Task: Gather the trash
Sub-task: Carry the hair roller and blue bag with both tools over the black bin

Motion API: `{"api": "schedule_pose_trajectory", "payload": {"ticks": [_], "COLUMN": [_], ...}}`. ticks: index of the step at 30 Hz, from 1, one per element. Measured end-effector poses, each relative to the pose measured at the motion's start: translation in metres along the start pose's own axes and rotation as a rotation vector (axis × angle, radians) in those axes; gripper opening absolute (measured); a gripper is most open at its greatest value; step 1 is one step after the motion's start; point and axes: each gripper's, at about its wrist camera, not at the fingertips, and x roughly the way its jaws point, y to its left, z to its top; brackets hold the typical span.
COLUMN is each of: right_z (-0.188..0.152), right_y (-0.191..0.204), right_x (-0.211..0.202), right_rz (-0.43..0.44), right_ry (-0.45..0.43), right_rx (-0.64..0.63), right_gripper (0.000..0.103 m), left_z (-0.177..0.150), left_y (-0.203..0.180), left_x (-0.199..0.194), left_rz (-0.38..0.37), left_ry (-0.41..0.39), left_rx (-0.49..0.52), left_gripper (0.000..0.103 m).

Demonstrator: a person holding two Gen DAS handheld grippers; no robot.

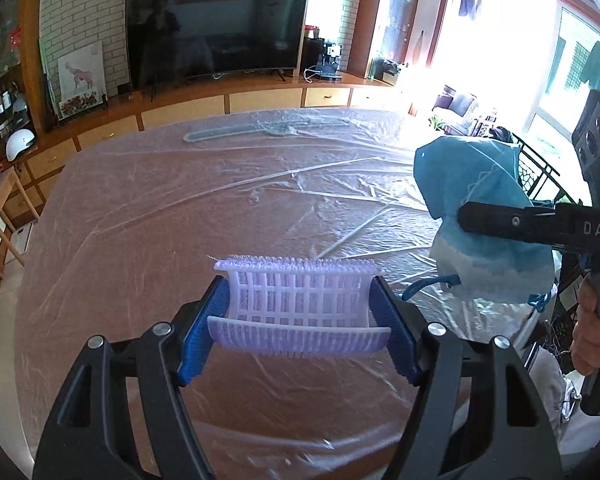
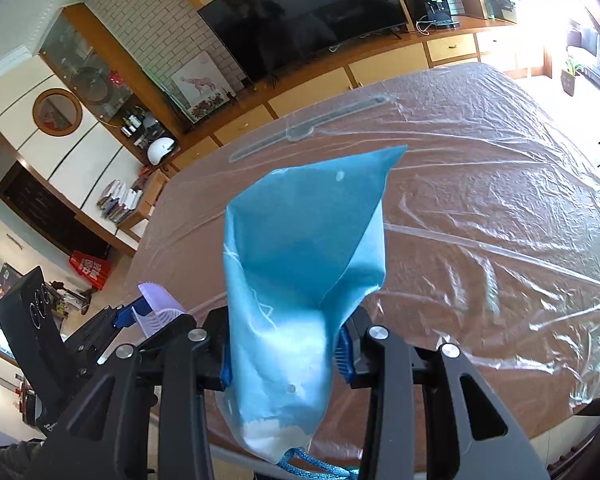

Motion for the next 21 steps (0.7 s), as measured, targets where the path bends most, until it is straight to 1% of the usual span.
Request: {"api": "schedule_pose_trajectory", "payload": {"ticks": [11,17,21], "right_z": [-0.023,-0.048,-0.071], "right_y": [-0.012,-0.016,-0.021], "right_x": [-0.053,-0.08,-0.099], "right_rz": [0.096,0.127,0.137], "right_ry": [-0.009,0.003,0.015], "right_rx": [-0.047,-0.08,-0.095], "right_gripper": [0.037,0.037,0.037], "left_z": [-0.024,-0.041,-0.054], "left_y": [-0.041,-0.062,-0.076], "left_x": [-0.031,-0.051,-0.062], "left_rz": [0.065,0.08,0.088], "left_ry": [-0.029,-0.039,-0.043], "left_rx": [-0.032,-0.049,-0.044], "left_gripper": [0.072,0.072,0.072]}}
